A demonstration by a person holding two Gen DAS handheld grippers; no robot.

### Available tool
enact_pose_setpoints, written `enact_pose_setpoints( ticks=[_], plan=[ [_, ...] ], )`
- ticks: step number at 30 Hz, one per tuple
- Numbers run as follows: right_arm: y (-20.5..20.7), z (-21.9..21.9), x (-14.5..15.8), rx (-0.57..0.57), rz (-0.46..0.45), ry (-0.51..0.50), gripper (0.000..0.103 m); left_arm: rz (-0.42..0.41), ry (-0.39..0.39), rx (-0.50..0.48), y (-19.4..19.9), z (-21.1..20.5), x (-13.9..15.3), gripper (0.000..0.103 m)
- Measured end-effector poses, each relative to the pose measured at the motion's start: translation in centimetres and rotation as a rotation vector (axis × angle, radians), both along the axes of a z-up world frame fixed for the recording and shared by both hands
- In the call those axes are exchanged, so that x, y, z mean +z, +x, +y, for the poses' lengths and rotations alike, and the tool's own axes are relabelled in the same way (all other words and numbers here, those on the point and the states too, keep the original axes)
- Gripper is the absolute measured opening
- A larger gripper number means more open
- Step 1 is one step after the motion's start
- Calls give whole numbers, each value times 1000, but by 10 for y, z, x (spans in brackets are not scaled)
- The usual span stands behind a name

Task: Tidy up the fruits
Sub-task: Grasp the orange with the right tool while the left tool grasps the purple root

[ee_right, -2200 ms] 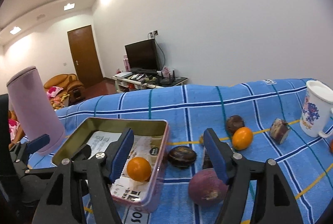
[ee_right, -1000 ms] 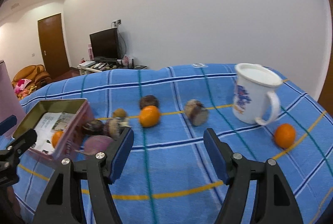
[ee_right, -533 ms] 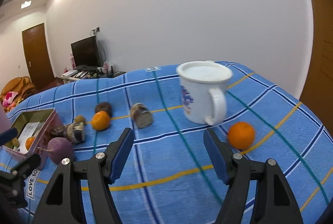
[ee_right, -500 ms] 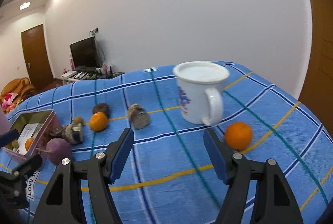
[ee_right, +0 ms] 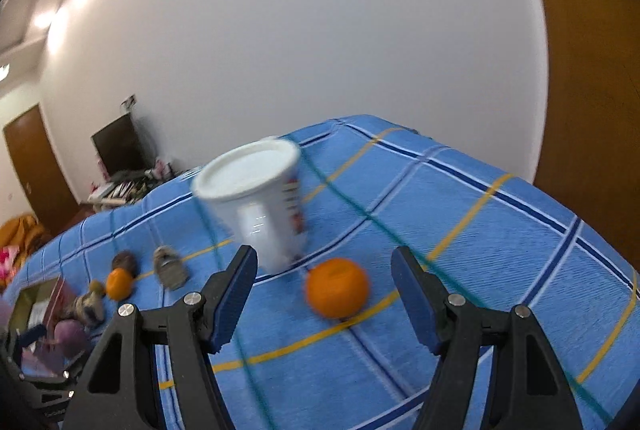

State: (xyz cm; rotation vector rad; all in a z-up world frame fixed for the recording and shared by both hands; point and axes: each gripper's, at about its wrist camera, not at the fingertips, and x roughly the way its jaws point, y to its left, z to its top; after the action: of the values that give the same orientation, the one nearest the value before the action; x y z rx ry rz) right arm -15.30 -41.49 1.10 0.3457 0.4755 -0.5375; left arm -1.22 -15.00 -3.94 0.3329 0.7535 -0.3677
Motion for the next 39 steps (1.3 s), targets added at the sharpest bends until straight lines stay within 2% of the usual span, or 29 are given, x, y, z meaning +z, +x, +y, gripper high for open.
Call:
enact_pose_setpoints(
  ticks=[3,7,12,15,17,19,23,25,28,30,32,39],
  plan=[
    [-3,-18,-1,-15,-13,52,71,19,0,8,2,0,-2,102],
    [-4,-31,-4,-6,-25,121,71,87,-6,2,7,-4,-10,99],
    [9,-25,-10,66,26,137,71,94,10,-29,2,-15,-12,92],
    [23,-15,-19,99,109,109,71,81,1,-23,2,-13,-9,81],
    [33,-12,-25,118,157,108,71,70,-16,-21,2,-8,-5,65],
    [41,-11,-32,126,201,102,71,66,-35,-13,5,-3,-3,56],
    [55,-8,-38,121,283,55,71,80,-68,-24,6,5,-1,55],
    [59,-8,-40,127,301,52,71,102,-109,-37,7,10,0,55],
    [63,-10,-48,138,346,78,70,176,-223,-84,9,20,0,55],
    [64,-8,-48,124,372,42,57,197,-259,-114,7,21,0,55],
    [63,-9,-47,119,369,38,50,199,-268,-147,3,18,1,55],
    [49,-14,-44,161,291,99,49,188,-237,-154,-2,10,0,55]
  ],
)
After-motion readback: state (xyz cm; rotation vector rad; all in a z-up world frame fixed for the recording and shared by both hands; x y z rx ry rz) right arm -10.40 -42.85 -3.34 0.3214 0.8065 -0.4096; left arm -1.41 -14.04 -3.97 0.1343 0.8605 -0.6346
